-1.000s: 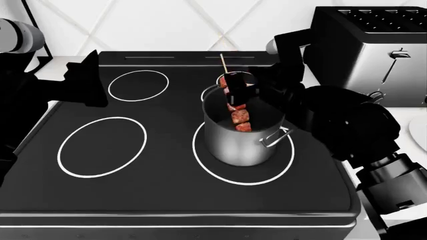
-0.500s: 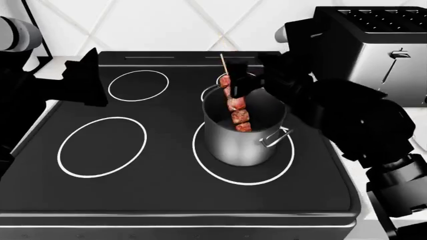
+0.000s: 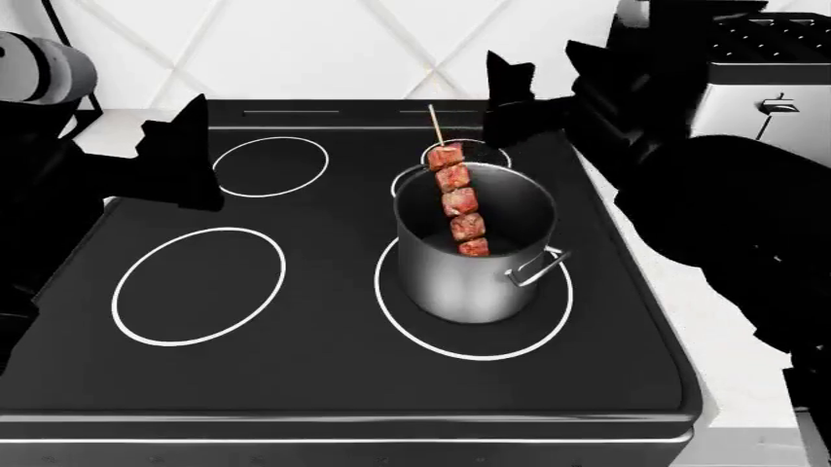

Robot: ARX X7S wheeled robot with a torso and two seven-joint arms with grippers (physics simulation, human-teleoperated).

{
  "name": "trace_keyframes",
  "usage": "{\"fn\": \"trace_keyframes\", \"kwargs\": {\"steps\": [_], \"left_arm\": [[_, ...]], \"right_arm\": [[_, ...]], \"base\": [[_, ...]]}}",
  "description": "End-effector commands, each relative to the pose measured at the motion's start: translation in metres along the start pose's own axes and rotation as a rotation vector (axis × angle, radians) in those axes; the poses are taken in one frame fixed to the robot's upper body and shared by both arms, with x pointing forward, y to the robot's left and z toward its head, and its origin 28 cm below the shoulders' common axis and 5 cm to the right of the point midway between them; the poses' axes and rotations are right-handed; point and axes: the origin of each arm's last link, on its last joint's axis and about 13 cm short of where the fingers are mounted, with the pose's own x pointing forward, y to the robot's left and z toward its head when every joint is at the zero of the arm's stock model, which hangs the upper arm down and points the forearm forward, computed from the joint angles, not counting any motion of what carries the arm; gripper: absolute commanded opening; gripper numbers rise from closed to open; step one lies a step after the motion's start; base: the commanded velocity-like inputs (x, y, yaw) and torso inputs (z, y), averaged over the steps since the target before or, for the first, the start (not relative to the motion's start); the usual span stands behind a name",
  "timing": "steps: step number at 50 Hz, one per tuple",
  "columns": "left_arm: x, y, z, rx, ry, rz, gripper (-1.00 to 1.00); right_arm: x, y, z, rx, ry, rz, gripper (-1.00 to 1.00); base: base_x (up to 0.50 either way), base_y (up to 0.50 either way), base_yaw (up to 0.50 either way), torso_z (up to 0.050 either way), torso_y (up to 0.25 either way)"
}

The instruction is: Frozen meat rests on a plate on the counter. Retrieve the meat and place it in a pot on a burner. Then turn the burner on.

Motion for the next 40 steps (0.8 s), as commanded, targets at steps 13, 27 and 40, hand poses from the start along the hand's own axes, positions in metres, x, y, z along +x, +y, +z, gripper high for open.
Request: {"fn": "trace_keyframes", "kwargs": {"steps": [13, 27, 40], "left_arm": [[-0.0011, -0.0020, 0.0009, 0.007, -0.004, -0.012, 1.00], [-0.0013, -0.0021, 0.0007, 0.014, -0.004, -0.010, 1.00], [0.0014, -0.0023, -0.0014, 0.017, 0.003, -0.009, 1.00]], "right_arm": [[-0.0164, -0.0001, 0.0149, -0.030, -0.067, -0.094, 1.00], [-0.0152, -0.0003, 0.0127, -0.027, -0.066, -0.089, 1.00], [-0.0142, -0.0024, 0.0102, -0.023, -0.067, -0.093, 1.00]], "base": [[-0.31, 0.05, 0.00, 0.000, 0.000], [-0.42, 0.08, 0.00, 0.000, 0.000], [-0.41, 0.04, 0.00, 0.000, 0.000]]}}
